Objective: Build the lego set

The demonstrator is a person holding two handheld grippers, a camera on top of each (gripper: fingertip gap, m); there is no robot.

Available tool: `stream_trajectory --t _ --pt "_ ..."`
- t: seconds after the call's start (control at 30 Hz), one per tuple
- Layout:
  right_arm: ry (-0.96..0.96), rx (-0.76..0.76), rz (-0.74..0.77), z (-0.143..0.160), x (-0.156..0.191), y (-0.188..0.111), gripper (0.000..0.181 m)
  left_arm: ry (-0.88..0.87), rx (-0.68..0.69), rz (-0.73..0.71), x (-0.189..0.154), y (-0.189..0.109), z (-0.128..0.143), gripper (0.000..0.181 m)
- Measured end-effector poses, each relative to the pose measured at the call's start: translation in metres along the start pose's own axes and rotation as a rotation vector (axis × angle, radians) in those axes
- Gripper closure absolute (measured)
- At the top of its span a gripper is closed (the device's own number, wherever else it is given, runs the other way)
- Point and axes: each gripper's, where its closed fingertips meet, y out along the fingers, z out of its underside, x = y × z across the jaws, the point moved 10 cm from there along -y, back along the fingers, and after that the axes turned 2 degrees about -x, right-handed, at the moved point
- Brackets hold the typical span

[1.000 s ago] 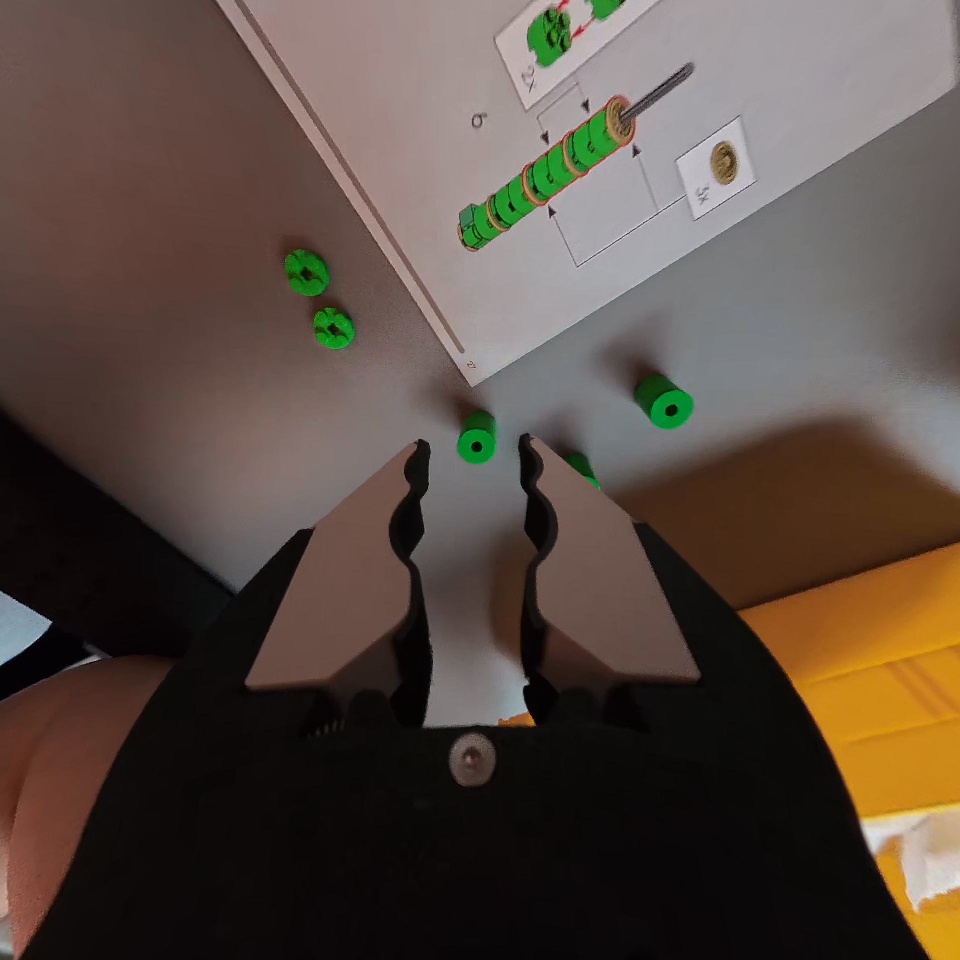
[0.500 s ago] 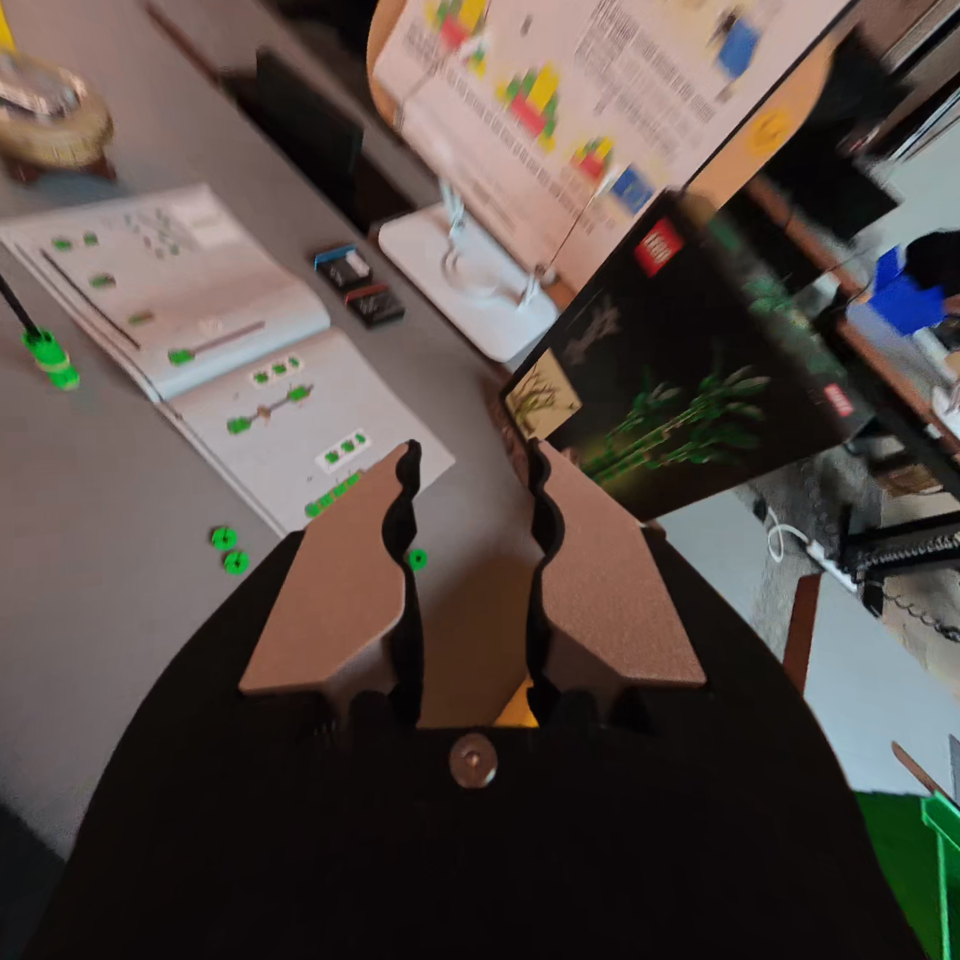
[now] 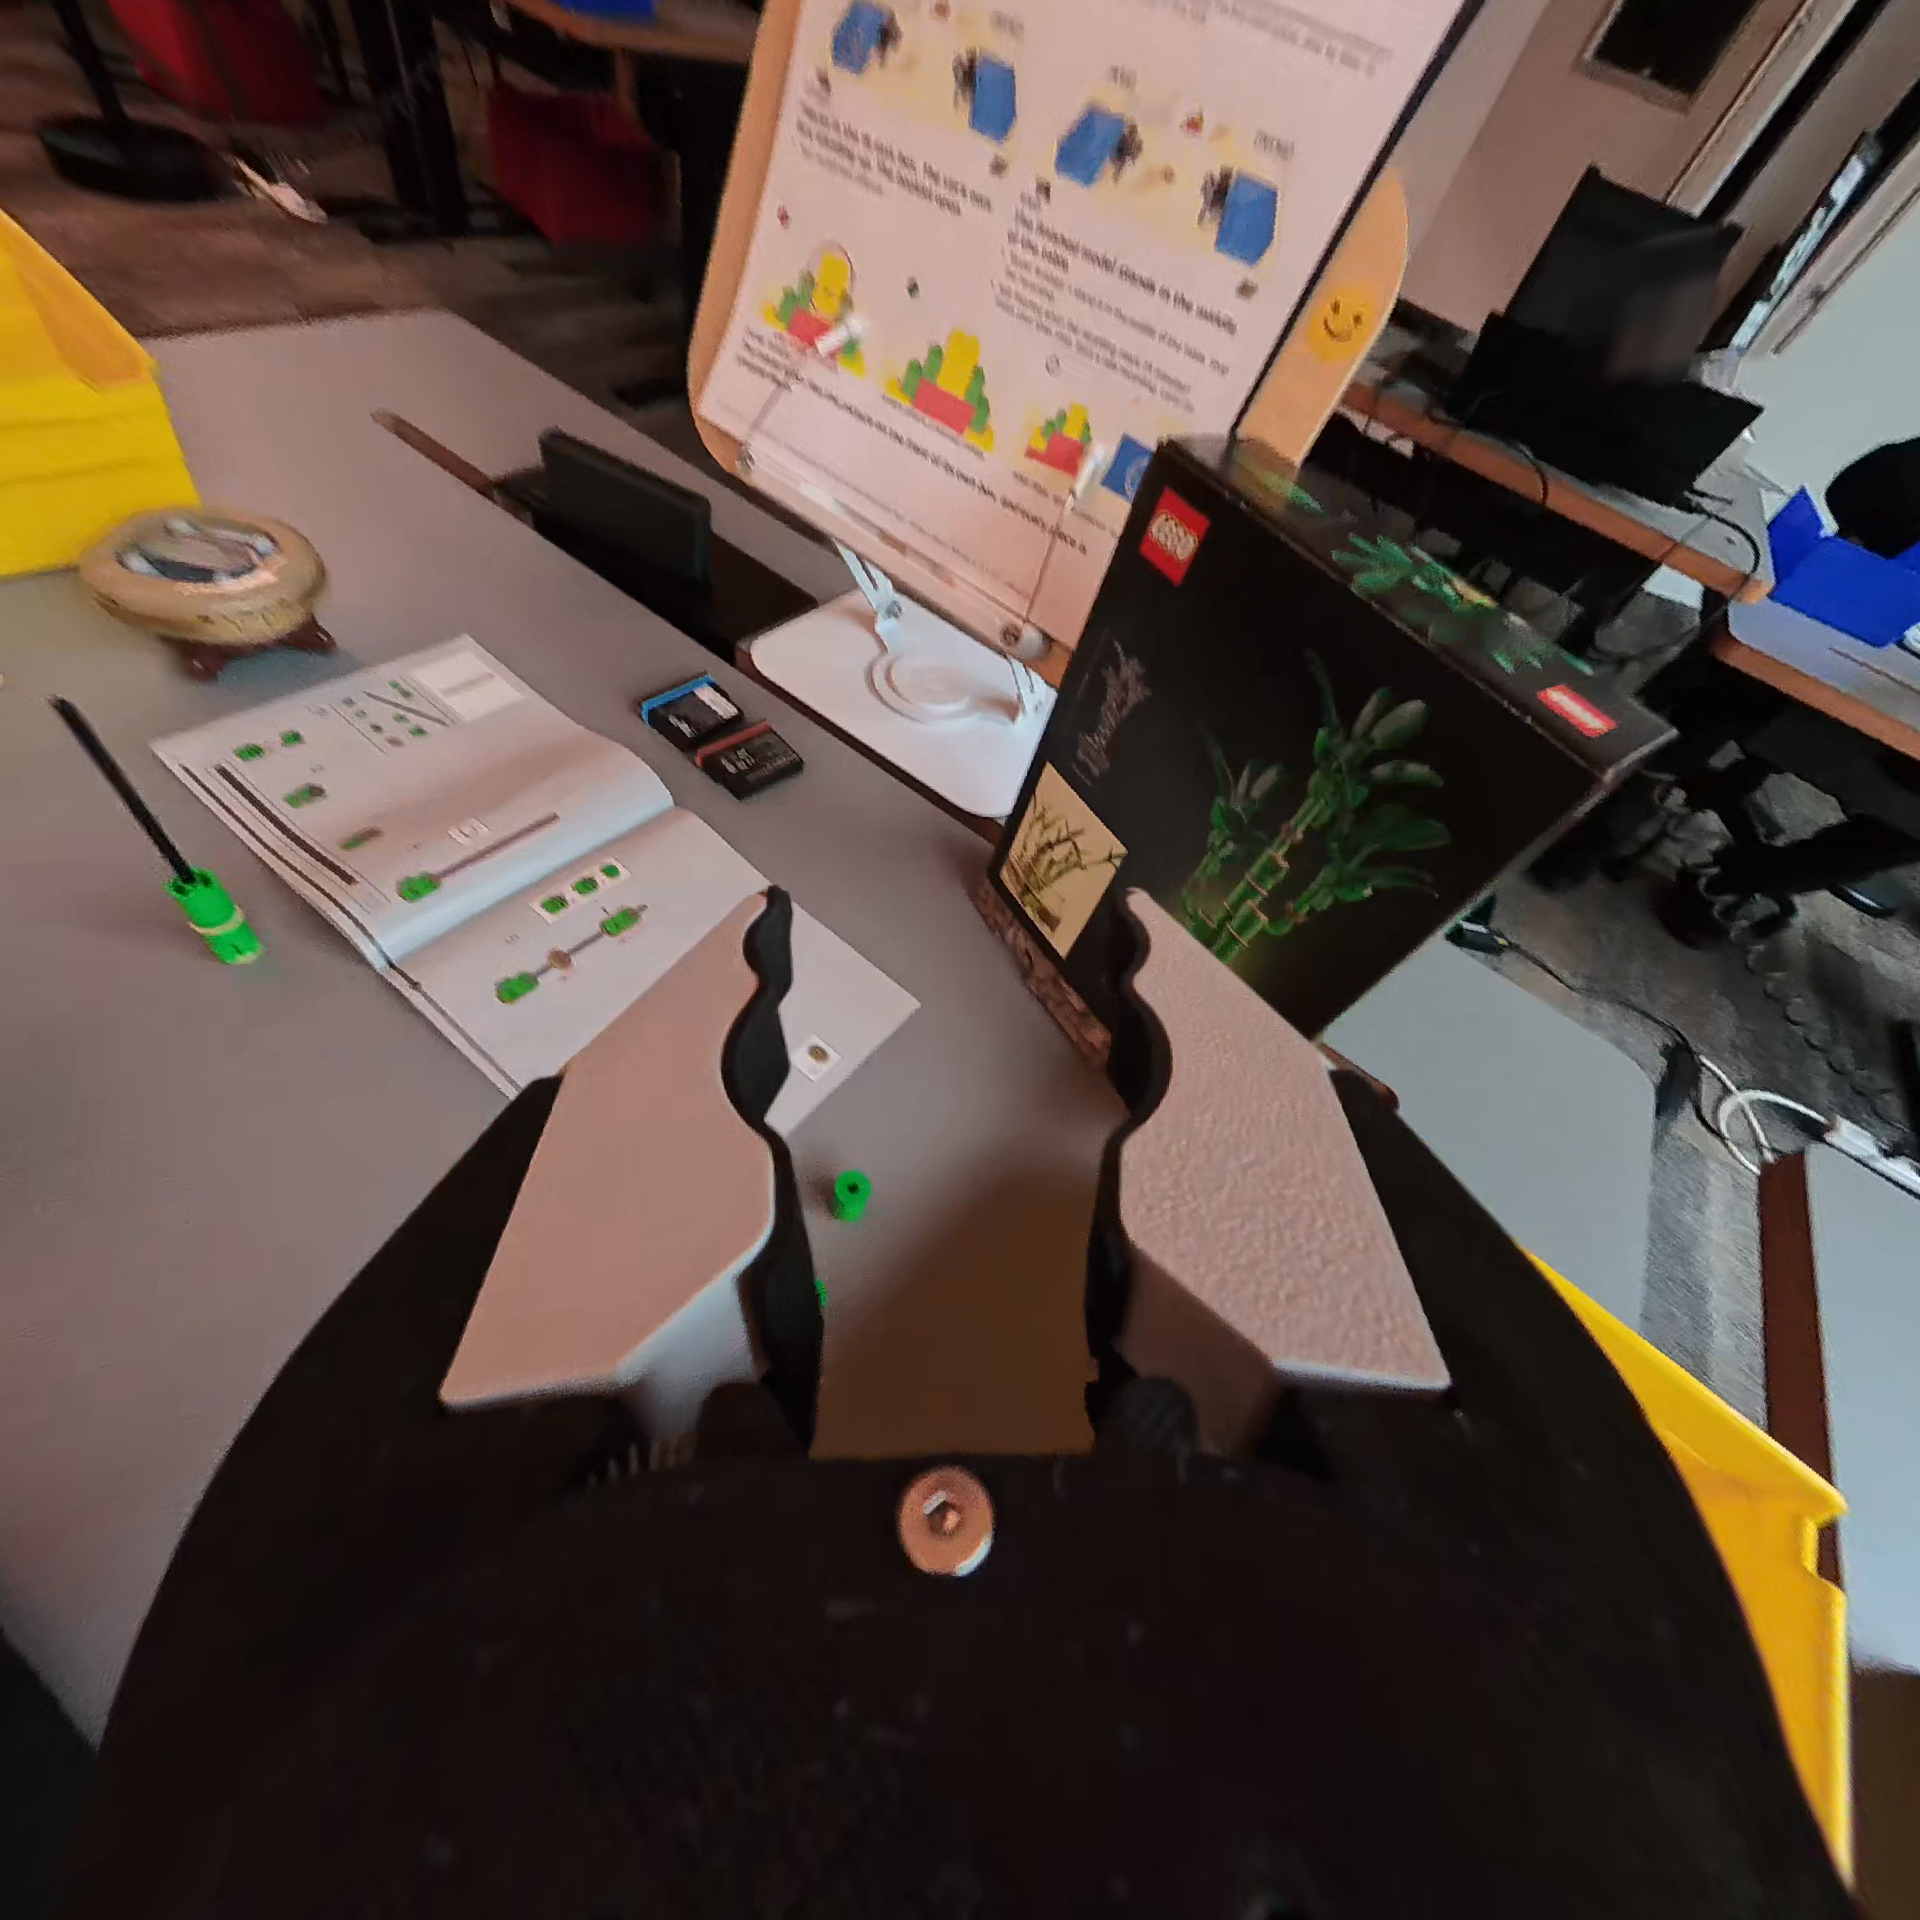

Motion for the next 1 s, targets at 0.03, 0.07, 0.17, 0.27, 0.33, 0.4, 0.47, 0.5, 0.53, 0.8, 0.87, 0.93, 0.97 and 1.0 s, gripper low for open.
stream_trajectory --t 0.03,0.07,0.17,0.27,0.33,0.4,0.47,0.5,0.53,0.8,0.87,0.93,0.97,1.0 --pt "0.003 -0.027 -0.018 -0.003 0.002 -0.002 0.122 -0.062 0.07 -0.037 0.008 0.006 0.021 0.165" --pt "-0.001 -0.047 -0.03 -0.006 0.004 -0.002 0.122 -0.107 0.117 -0.063 0.013 0.012 0.041 0.162" --pt "-0.02 -0.059 -0.015 -0.009 0.007 -0.002 0.126 -0.19 0.23 -0.068 0.017 0.029 0.087 0.156" --pt "-0.04 -0.026 -0.013 -0.006 0.009 0.002 0.126 -0.188 0.332 -0.051 0.012 0.038 0.112 0.149" --pt "-0.054 0.0 0.009 -0.003 0.007 0.005 0.126 -0.181 0.371 -0.043 0.012 0.043 0.121 0.146" --pt "-0.057 0.017 0.013 -0.001 0.007 0.006 0.126 -0.188 0.387 -0.022 0.012 0.047 0.128 0.146" --pt "-0.065 0.024 0.02 0.0 0.006 0.006 0.126 -0.2 0.401 -0.007 0.012 0.051 0.132 0.145" --pt "-0.07 0.026 0.027 0.0 0.006 0.005 0.126 -0.2 0.414 -0.002 0.012 0.052 0.134 0.146" --pt "-0.075 0.027 0.031 0.0 0.006 0.004 0.126 -0.197 0.428 0.002 0.012 0.054 0.136 0.146" --pt "-0.074 0.046 0.054 0.006 0.001 -0.001 0.126 -0.129 0.447 -0.016 0.009 0.066 0.139 0.148" --pt "-0.072 0.052 0.056 0.008 -0.001 -0.002 0.126 -0.14 0.441 -0.006 0.009 0.067 0.139 0.153" --pt "-0.071 0.057 0.058 0.009 -0.002 -0.003 0.126 -0.162 0.443 0.014 0.009 0.067 0.139 0.157" --pt "-0.071 0.056 0.059 0.01 -0.002 -0.004 0.127 -0.162 0.446 0.022 0.008 0.067 0.139 0.162" --pt "-0.07 0.054 0.059 0.01 -0.003 -0.005 0.127 -0.155 0.448 0.021 0.008 0.067 0.139 0.166"
